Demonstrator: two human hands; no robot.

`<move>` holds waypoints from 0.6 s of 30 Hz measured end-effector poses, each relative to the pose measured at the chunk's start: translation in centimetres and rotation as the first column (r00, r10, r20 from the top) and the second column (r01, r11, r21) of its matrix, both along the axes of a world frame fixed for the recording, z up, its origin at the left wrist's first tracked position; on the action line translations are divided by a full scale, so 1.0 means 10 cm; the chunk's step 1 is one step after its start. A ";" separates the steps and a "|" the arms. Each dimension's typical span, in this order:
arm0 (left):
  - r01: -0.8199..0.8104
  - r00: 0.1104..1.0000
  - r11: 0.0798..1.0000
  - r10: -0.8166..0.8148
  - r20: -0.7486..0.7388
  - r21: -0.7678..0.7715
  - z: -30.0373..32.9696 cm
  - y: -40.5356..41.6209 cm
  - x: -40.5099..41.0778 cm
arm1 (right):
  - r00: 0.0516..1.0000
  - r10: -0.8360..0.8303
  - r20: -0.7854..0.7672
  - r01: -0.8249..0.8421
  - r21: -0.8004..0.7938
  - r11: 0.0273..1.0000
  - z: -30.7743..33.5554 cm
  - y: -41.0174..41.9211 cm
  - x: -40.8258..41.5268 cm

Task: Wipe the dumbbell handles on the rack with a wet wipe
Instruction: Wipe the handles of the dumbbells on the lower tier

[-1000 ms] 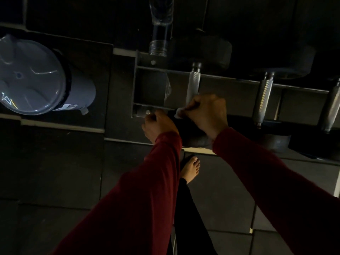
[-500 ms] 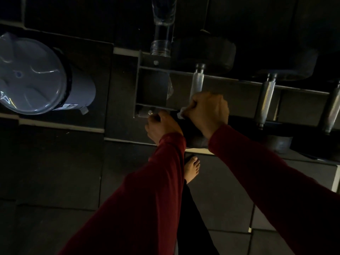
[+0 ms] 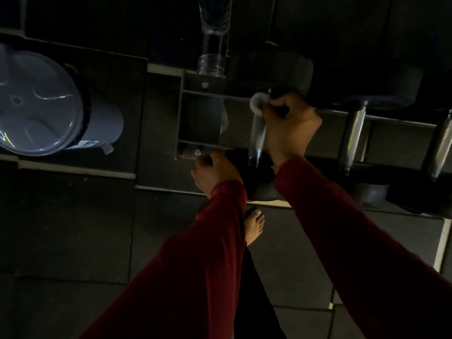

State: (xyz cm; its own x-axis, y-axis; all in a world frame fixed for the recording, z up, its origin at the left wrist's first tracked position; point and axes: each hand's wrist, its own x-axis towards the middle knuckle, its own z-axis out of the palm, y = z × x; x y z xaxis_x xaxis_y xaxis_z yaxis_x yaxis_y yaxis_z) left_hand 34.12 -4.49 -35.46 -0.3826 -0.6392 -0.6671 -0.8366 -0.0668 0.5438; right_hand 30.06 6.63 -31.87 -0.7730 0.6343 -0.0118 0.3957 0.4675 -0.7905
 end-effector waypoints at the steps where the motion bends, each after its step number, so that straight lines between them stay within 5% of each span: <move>1: -0.001 1.000 1.000 0.001 0.005 0.000 -0.01 0.00 0.00 | 0.997 -0.075 0.005 0.075 -0.041 0.996 0.01 -0.02 -0.06; 4: 0.023 1.000 1.000 -0.023 0.006 0.012 0.00 -0.01 0.00 | 0.947 -0.300 0.117 0.321 -0.265 0.909 -0.02 -0.10 -0.11; 6: 0.027 1.000 1.000 -0.027 -0.006 0.010 0.04 -0.01 -0.01 | 0.889 -0.417 0.189 0.455 -0.475 0.753 -0.02 -0.13 -0.13; 12: 0.010 1.000 1.000 -0.010 -0.019 0.024 0.07 0.00 0.00 | 0.800 -0.508 0.320 0.535 -0.764 0.361 -0.03 -0.07 -0.18; 15: 0.025 1.000 0.999 -0.024 -0.012 0.022 0.09 0.01 -0.01 | 0.827 -0.397 0.398 0.543 -0.750 0.377 -0.05 0.04 -0.19; 18: 0.067 0.998 0.998 -0.067 0.017 0.014 0.07 0.00 0.00 | 0.868 -0.298 0.397 0.494 -0.632 0.597 0.05 0.01 -0.18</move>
